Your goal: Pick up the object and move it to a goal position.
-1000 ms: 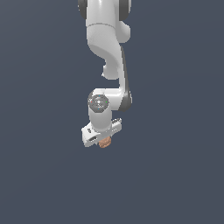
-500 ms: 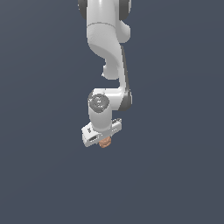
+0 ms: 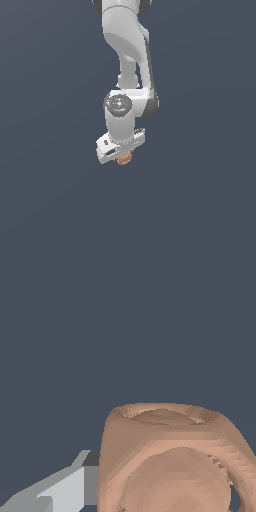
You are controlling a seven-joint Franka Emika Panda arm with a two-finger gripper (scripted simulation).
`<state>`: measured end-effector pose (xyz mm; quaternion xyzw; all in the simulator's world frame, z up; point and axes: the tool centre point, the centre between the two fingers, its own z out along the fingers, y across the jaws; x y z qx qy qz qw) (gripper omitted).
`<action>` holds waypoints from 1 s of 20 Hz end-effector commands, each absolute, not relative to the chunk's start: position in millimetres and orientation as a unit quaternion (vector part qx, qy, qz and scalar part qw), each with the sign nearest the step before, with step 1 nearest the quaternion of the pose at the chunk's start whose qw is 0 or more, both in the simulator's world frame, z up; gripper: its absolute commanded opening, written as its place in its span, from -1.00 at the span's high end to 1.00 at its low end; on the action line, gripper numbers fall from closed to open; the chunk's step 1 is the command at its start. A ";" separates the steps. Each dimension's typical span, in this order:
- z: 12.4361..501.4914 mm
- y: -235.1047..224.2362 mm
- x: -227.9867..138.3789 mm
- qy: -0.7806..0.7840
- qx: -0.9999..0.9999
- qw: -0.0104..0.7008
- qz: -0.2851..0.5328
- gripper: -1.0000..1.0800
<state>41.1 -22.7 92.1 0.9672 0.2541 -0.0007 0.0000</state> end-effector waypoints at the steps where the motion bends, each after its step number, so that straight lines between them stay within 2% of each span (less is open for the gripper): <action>1: 115.0 -13.2 42.6 0.254 0.967 0.000 0.000 1.00; 20: 321.6 72.3 59.2 0.254 0.967 0.000 0.000 1.00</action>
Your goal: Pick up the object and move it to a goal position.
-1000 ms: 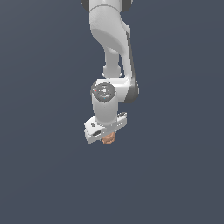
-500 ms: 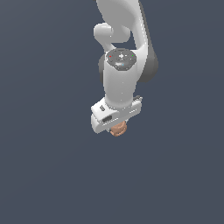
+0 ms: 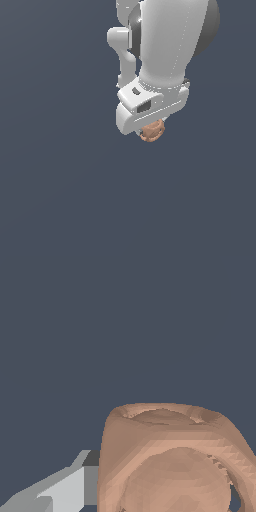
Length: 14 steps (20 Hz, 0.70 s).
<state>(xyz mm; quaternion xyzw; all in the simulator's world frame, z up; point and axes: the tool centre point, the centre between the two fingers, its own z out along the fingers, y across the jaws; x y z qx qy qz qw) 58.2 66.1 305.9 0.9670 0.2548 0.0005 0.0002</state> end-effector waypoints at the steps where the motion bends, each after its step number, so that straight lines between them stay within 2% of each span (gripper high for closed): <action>1: 331.1 76.3 60.2 0.254 0.967 0.000 0.000 1.00; 7: 374.8 94.3 65.9 0.254 0.967 0.000 0.000 1.00; 14: 402.1 105.9 70.4 0.254 0.967 0.000 0.000 1.00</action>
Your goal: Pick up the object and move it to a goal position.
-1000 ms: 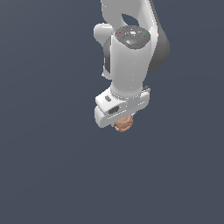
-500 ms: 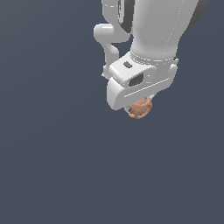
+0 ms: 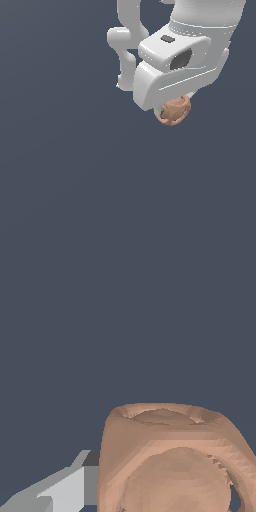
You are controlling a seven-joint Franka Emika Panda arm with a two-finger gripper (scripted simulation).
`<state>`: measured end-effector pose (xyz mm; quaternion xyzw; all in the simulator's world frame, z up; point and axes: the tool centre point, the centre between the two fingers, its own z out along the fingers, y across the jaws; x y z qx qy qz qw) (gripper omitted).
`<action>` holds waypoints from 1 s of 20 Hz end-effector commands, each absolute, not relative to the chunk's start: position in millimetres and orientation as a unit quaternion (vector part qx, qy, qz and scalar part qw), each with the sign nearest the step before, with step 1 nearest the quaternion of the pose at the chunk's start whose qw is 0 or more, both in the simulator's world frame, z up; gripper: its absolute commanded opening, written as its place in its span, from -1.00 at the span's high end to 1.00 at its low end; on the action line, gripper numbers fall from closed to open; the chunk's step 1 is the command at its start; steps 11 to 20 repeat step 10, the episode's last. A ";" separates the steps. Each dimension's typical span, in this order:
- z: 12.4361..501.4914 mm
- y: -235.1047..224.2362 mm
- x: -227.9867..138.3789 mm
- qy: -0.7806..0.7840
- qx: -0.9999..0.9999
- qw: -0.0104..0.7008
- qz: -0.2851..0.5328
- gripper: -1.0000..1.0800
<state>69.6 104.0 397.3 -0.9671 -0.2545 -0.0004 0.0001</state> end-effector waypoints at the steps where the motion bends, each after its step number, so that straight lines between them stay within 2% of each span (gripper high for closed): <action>1: 404.4 106.9 70.9 -0.254 -0.967 0.000 0.000 1.00; 20: 412.3 110.1 73.2 -0.254 -0.967 0.000 0.000 1.00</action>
